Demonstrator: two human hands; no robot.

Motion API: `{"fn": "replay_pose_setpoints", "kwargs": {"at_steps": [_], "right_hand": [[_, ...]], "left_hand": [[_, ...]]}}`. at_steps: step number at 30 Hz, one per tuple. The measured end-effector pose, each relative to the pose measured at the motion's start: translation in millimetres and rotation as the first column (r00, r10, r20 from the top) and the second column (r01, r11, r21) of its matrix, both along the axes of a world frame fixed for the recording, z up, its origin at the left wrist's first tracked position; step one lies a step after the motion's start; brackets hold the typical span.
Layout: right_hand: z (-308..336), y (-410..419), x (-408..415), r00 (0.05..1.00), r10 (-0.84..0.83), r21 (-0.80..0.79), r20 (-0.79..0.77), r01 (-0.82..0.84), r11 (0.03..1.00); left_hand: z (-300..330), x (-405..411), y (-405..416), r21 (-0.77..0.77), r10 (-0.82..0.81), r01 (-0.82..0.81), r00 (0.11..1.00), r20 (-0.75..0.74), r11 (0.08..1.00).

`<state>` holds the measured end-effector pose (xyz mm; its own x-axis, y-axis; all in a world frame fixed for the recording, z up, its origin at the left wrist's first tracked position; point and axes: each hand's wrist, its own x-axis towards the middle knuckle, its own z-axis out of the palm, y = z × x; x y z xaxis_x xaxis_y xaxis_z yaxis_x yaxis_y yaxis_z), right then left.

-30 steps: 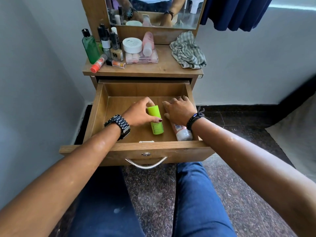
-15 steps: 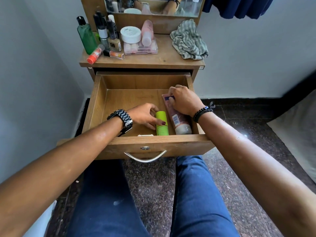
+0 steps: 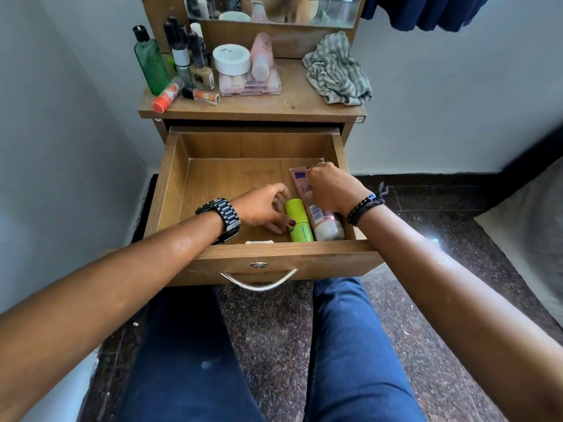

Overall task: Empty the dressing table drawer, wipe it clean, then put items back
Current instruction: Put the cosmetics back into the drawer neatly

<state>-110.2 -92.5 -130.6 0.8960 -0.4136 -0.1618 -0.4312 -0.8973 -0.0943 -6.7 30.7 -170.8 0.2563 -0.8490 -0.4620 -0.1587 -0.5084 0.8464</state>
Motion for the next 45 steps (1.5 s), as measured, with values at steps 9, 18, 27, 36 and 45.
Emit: {"fn": "replay_pose_setpoints", "kwargs": {"at_steps": [9,18,27,36,45], "right_hand": [[4.5,19.7,3.4,0.978,-0.208,-0.083,0.031,0.21,0.974],[13.0,39.9,1.2,0.974,-0.217,-0.161,-0.067,0.204,0.966],[19.6,34.9,4.5,0.95,-0.313,-0.053,-0.021,0.311,0.949],[34.0,24.6,-5.3,0.952,-0.281,0.071,0.123,0.274,0.959],[65.8,18.5,30.7,0.925,-0.17,0.343,0.34,0.047,0.938]], "left_hand": [[2.6,3.1,-0.8,-0.029,0.014,-0.013,0.998,0.067,1.0],[8.4,1.9,3.0,-0.01,-0.013,0.014,0.992,0.129,1.0],[12.9,3.1,5.6,-0.02,-0.024,0.029,0.979,0.202,0.999],[19.6,4.3,10.9,-0.063,0.042,-0.026,0.958,0.282,0.998],[65.1,23.3,13.3,-0.305,0.236,-0.112,0.881,0.409,0.946]]}}
